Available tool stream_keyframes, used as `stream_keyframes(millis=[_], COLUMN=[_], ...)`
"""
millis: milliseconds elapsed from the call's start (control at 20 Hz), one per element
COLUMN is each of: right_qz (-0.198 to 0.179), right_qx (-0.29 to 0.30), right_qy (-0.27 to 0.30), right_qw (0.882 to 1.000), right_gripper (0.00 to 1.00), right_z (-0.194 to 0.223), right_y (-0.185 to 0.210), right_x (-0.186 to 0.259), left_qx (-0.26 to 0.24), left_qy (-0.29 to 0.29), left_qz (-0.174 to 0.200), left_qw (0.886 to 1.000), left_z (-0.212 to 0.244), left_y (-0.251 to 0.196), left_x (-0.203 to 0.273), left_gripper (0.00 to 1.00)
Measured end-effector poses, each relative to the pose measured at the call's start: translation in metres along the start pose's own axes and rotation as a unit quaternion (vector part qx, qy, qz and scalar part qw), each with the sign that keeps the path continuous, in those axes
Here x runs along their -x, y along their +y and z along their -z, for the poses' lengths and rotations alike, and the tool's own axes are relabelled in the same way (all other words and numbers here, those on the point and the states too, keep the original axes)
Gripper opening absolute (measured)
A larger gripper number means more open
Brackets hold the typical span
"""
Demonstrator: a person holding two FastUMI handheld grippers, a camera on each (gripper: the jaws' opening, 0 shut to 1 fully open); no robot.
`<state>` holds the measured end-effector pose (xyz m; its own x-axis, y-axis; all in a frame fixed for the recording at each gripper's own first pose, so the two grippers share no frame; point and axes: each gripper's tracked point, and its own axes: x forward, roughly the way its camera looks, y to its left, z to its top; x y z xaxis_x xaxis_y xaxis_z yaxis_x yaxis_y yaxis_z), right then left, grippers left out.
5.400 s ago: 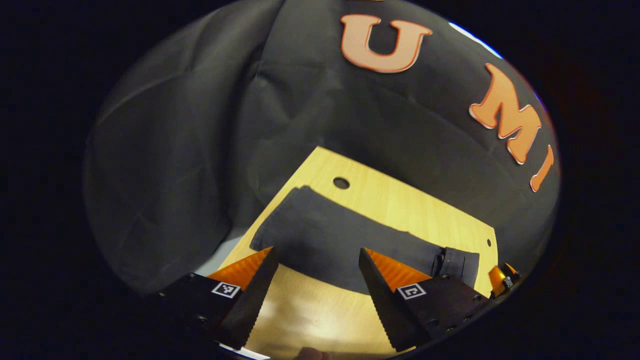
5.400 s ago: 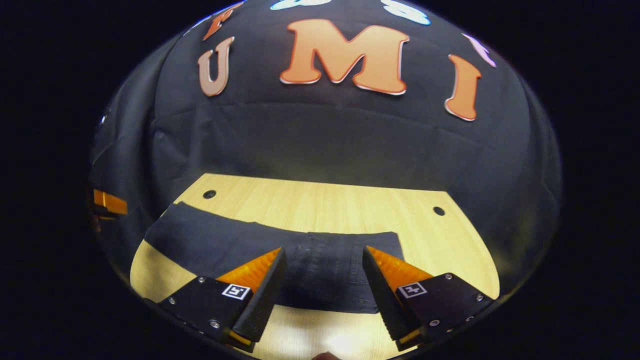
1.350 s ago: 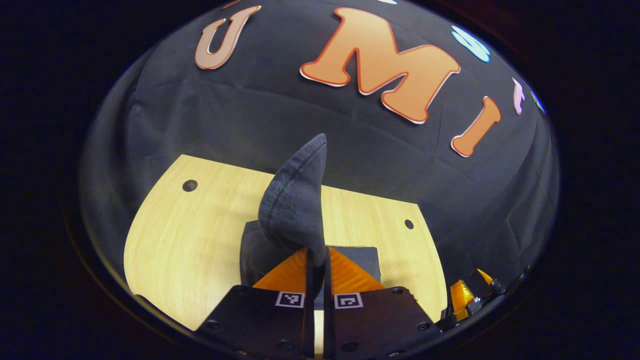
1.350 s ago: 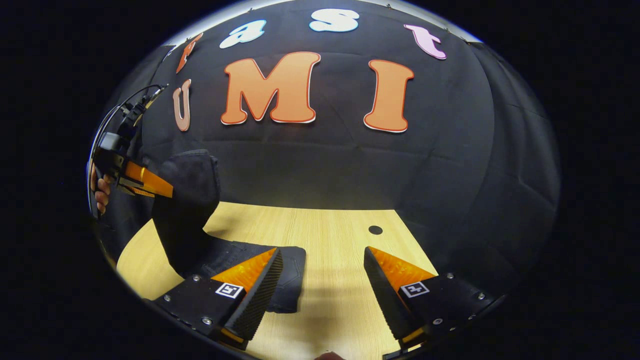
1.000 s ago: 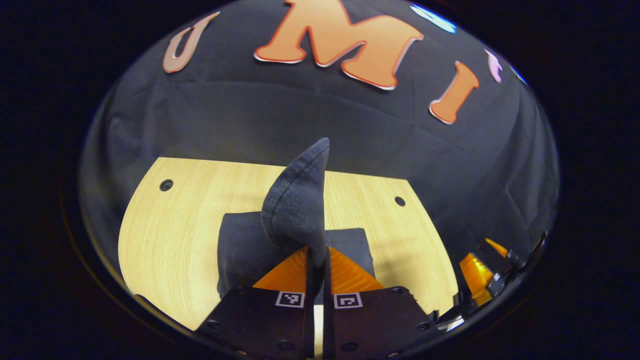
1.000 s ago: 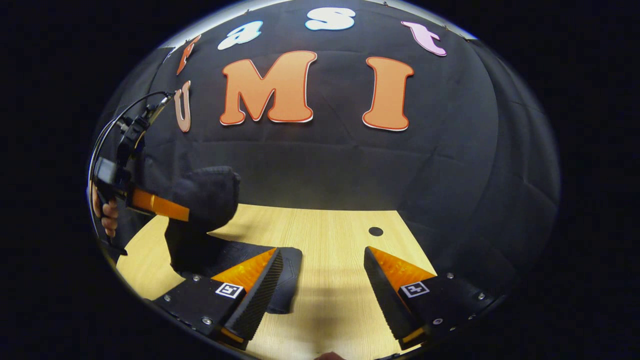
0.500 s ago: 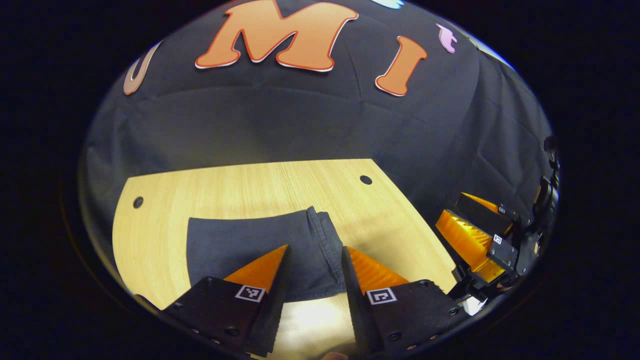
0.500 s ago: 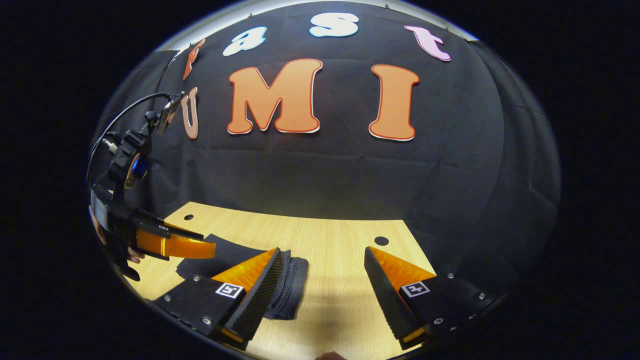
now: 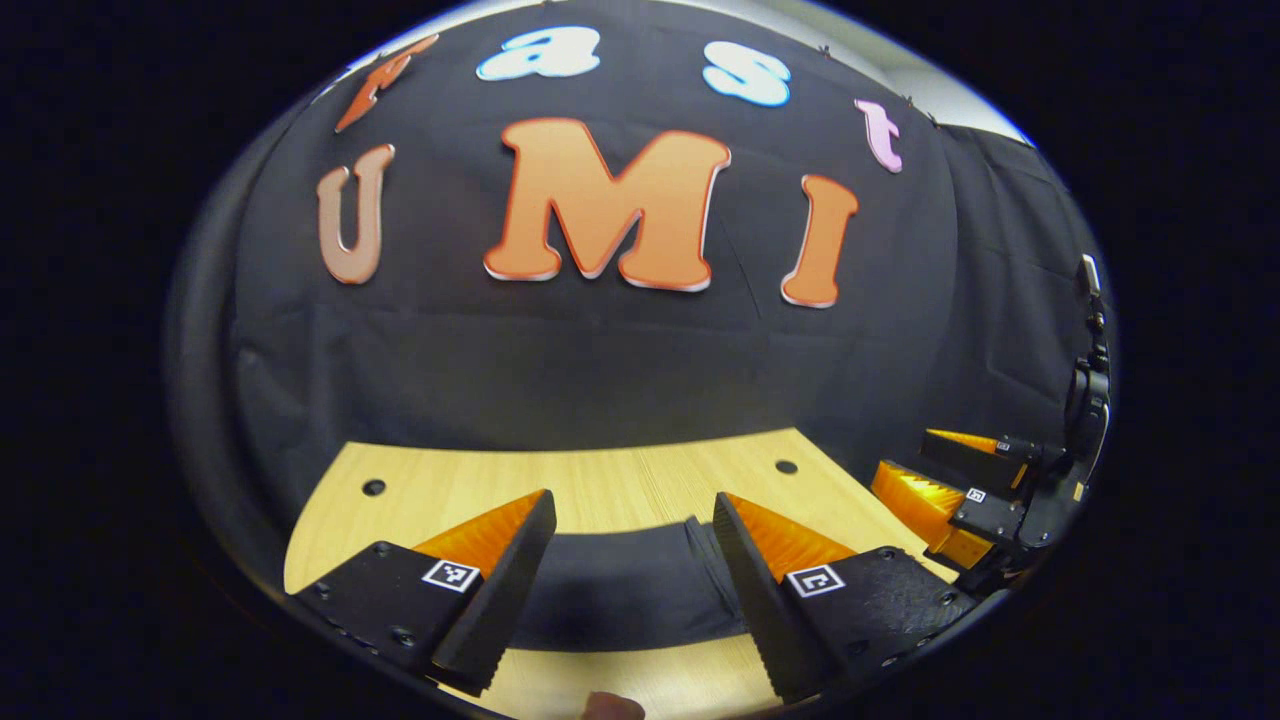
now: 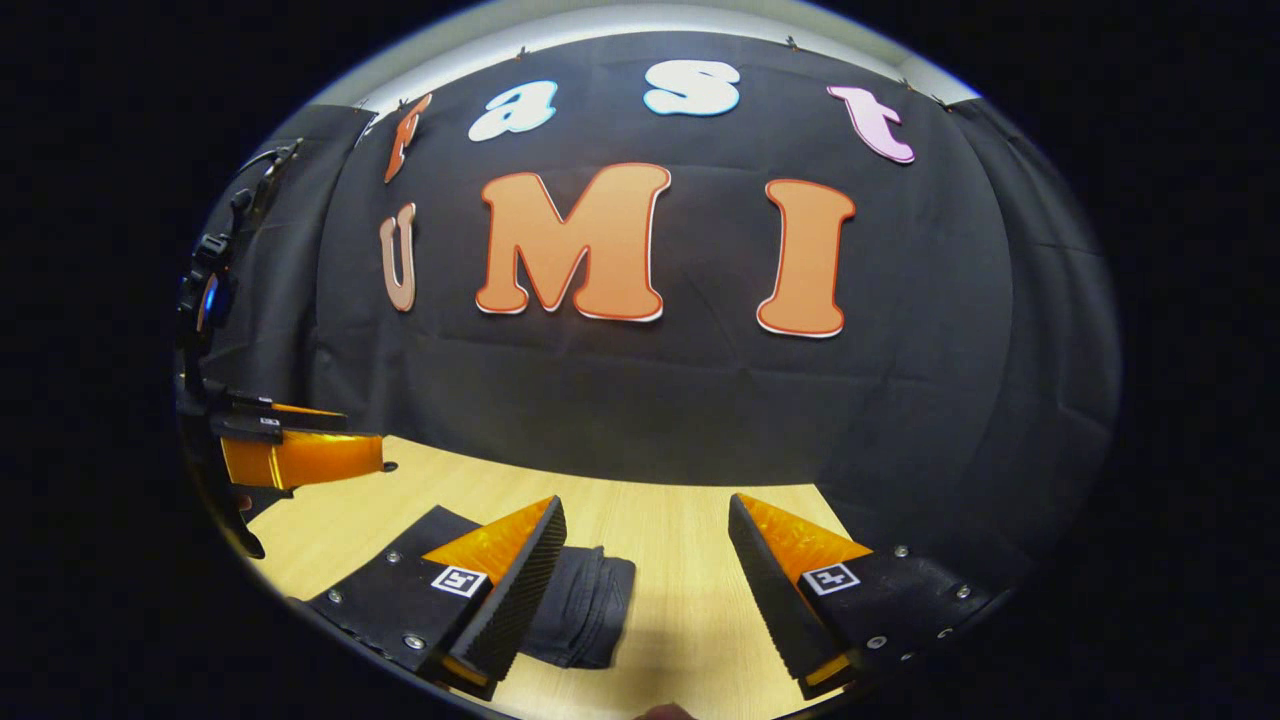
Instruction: Grasp the waist and the cuffs of the jeans and fold them to make the two legs overlap; first hold the waist and fold one-third of the jeans toward the cuffs, then hold the cuffs and fold the remaining one-third in the same direction to finish folding.
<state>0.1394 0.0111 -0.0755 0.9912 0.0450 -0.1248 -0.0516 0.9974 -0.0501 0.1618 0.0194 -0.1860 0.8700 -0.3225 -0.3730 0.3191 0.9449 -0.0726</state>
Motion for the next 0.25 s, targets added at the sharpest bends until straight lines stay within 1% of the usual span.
stream_keyframes(millis=[50, 100, 150, 250], right_qz=[-0.002, 0.001, 0.004, 0.002], right_qx=[0.001, 0.003, 0.007, 0.006], right_qy=[-0.008, -0.02, -0.033, -0.054], right_qw=[1.0, 1.0, 0.999, 0.998], right_gripper=[0.99, 1.0, 0.99, 0.98], right_z=[-0.005, -0.011, -0.017, -0.027], right_y=[0.005, 0.008, 0.011, 0.021], right_x=[0.0, 0.001, 0.001, 0.004], left_qx=[-0.003, -0.001, 0.001, -0.001], left_qy=[-0.026, -0.05, -0.078, -0.116], left_qz=[-0.012, -0.025, -0.029, -0.061], left_qw=[1.0, 0.998, 0.997, 0.991], left_z=[-0.012, -0.019, -0.028, -0.039], left_y=[0.007, 0.012, 0.013, 0.027], left_x=[0.009, 0.018, 0.028, 0.044], left_gripper=[0.95, 0.96, 0.95, 0.95])
